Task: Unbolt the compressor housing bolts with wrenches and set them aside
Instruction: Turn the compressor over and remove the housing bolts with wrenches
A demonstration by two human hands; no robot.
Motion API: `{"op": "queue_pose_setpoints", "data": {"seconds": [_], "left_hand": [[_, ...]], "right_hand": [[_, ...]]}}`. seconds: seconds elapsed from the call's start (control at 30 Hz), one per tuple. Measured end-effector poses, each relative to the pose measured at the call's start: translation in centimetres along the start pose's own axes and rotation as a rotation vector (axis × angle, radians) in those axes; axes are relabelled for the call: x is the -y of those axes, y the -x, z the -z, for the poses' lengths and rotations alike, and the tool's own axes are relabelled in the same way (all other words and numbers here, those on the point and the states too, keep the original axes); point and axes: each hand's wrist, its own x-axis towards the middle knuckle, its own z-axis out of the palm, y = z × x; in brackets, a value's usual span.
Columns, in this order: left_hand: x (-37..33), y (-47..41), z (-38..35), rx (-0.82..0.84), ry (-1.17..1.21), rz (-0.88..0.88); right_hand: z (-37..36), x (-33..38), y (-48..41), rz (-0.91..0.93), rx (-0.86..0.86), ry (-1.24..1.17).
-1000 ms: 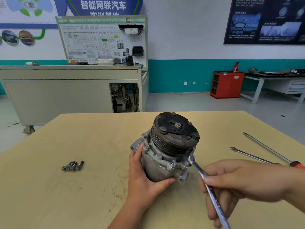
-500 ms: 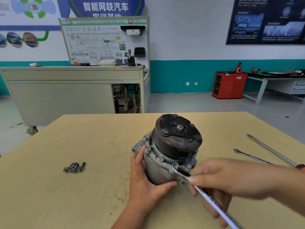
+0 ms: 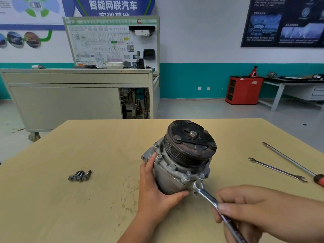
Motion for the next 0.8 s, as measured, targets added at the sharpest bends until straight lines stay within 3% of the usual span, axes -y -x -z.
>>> {"op": "queue_pose_setpoints", "data": {"seconds": [0.13, 0.33, 0.4, 0.47, 0.53, 0.6, 0.67, 0.8], "left_hand": [[0.1, 0.0, 0.0, -0.002, -0.005, -0.003], [0.2, 0.0, 0.0, -0.009, 0.001, 0.000], [0.2, 0.1, 0.0, -0.002, -0.010, -0.001], [0.1, 0.1, 0.0, -0.003, 0.005, 0.008], [-0.1, 0.1, 0.0, 0.005, 0.018, 0.013], [-0.2, 0.1, -0.1, 0.004, 0.022, 0.006], [-0.3, 0.2, -0.1, 0.006, 0.013, 0.013], [-0.2, 0.3, 0.0, 0.012, -0.002, 0.025]], "right_hand": [[-2.0, 0.8, -0.8, 0.010, -0.037, -0.319], [-2.1, 0.9, -1.9, -0.016, -0.027, -0.284], [-0.7, 0.8, -1.8, -0.070, -0.047, -0.116], [1.4, 1.5, -1.8, -0.054, -0.178, 0.264], [3.4, 2.1, -2.1, 0.063, -0.383, 0.688], [4.6, 2.3, -2.3, 0.203, -0.513, 0.867], [4.9, 1.6, -2.0, 0.202, -0.452, 0.817], [3.2, -0.4, -0.2, -0.008, -0.125, 0.173]]}}
